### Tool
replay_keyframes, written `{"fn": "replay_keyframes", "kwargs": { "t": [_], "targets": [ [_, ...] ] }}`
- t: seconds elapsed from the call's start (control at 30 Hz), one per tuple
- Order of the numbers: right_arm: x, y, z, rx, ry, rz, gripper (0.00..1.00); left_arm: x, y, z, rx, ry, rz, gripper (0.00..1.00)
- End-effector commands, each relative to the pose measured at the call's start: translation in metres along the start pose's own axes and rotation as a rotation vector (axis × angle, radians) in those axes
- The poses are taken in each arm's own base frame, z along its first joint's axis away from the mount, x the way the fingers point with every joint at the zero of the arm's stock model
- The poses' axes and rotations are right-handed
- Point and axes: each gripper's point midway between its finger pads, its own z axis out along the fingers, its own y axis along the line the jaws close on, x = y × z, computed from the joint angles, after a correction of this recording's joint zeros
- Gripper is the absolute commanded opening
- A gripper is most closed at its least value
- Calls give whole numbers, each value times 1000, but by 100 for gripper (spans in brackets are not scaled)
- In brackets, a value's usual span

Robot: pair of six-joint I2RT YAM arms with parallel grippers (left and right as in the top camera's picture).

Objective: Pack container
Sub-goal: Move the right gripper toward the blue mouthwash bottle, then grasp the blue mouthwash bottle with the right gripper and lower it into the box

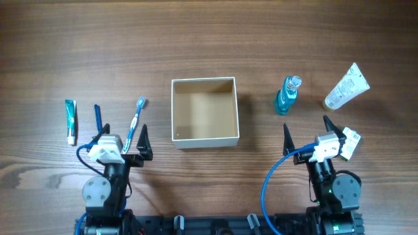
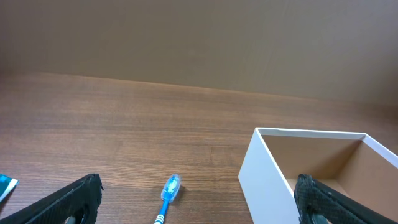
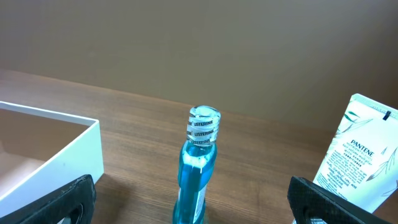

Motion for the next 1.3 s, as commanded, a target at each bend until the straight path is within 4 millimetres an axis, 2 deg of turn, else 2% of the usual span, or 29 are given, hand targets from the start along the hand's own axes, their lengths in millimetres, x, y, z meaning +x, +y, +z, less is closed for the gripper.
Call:
{"fn": "replay_keyframes", "kwargs": {
  "t": [0.0, 0.27, 0.53, 0.7, 0.77, 0.83, 0.93, 1.0, 1.13, 1.2, 1.27],
  "targets": [
    [-2, 2, 0, -10, -9, 8, 100, 2, 1, 0, -1, -6, -16, 100],
    [-2, 2, 0, -10, -9, 12, 100, 2, 1, 0, -1, -6, -17, 100],
    [-1, 2, 0, -9, -5, 218, 100, 1, 1, 0, -1, -6, -61, 100],
    [7, 3, 1, -11, 44, 251, 100, 1, 1, 0, -1, -6, -72, 100],
    [12, 4, 0, -16, 122, 265, 100, -4, 0, -1, 0, -15, -72, 100],
    [5, 8, -3, -39, 204, 300, 100, -20, -3, -5, -1, -6, -73, 100],
    [-31, 5, 0, -45, 355, 363, 100, -41, 6, -11, -104, 143, -162, 100],
    [-47, 1, 14, -38, 519, 370, 100, -50, 6, -2, -152, 333, -175, 100],
    [-46, -7, 44, 3, 819, 379, 100, -57, 6, 24, -215, 617, -186, 100],
    [-43, -9, 63, 9, 954, 377, 100, -54, 7, 34, -245, 762, -186, 100],
    [-37, -11, 85, 5, 994, 351, 100, -44, 9, 45, -272, 894, -189, 100]
  ]
}}
